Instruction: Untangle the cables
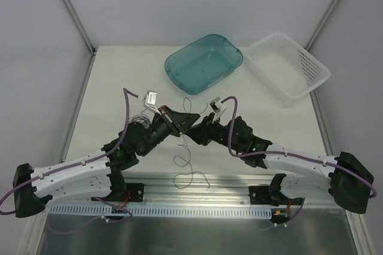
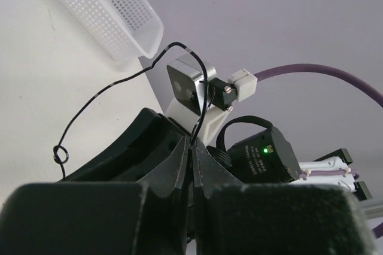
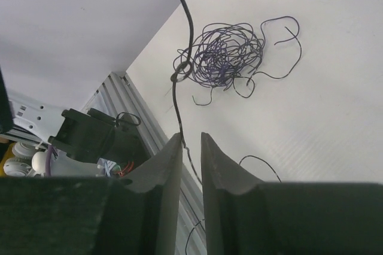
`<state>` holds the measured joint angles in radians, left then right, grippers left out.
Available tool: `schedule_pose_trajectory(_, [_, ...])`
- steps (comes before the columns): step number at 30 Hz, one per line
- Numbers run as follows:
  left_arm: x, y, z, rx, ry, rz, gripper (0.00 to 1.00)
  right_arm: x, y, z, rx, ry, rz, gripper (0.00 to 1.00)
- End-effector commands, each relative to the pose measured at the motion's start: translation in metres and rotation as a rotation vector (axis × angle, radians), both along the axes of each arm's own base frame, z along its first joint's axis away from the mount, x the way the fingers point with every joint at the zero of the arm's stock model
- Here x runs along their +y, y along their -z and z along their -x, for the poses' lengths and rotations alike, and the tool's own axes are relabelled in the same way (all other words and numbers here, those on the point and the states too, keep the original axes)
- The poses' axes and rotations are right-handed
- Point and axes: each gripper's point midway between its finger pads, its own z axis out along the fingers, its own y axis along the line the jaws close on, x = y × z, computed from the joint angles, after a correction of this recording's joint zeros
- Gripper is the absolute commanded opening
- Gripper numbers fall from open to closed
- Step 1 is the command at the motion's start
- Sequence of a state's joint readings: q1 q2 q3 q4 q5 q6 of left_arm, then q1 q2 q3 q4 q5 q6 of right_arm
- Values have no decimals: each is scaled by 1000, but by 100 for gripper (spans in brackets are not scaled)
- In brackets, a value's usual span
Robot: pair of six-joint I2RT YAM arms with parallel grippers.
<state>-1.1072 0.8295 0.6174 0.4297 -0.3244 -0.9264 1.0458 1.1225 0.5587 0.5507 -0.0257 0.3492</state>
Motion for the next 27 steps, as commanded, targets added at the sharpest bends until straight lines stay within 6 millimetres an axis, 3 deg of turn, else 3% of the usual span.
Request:
schedule_pose_trajectory(1, [7,-22,1,-14,-23,91,0,7,-40,-6,-70,-23,-103,20])
schedule_pose_trajectory(5, [20,-13,-9,11,-103,52,0,-8,-37,-10,-90,-13,-61,2])
schedule_pose_trajectory(6, [24,-1,-12,34,-130,5,0,-14,-24,-10,-73,-6,-2,1])
schedule_pose_trajectory(8, [39,6,-25,70,-226,-33,4,-25,-29,-13,-112,2,43,1])
schedule_pose_trajectory(9, [44,9,-28,81,-247,-54,4,-32,-17,-12,-96,2,102,1])
schedule_pose_trajectory(11, [52,19,-38,99,-283,-82,6,-39,-22,-12,-136,-12,150,1])
schedule_pose_trajectory(17, [53,29,-54,149,-203,-102,44,-61,-3,-10,-78,-28,349,1])
schedule_pose_trajectory(18, [59,34,-65,149,-222,-136,56,-66,-2,-16,-64,-2,369,1])
schedule_pose_trajectory(19, [60,35,-66,155,-205,-168,61,-69,-8,-20,-65,10,373,1])
schedule_pose_trajectory(22, [69,46,-76,152,-187,-276,78,-92,10,-37,15,96,493,1])
schedule_pose_trajectory(24, [76,68,-77,182,-158,-389,86,-111,34,-45,63,133,658,1])
schedule_pose_trajectory(25, [86,72,-83,194,-180,-418,92,-114,43,-43,89,126,692,1])
schedule_pose_trajectory(27, [99,98,-81,244,-163,-545,97,-112,61,-30,160,56,738,1])
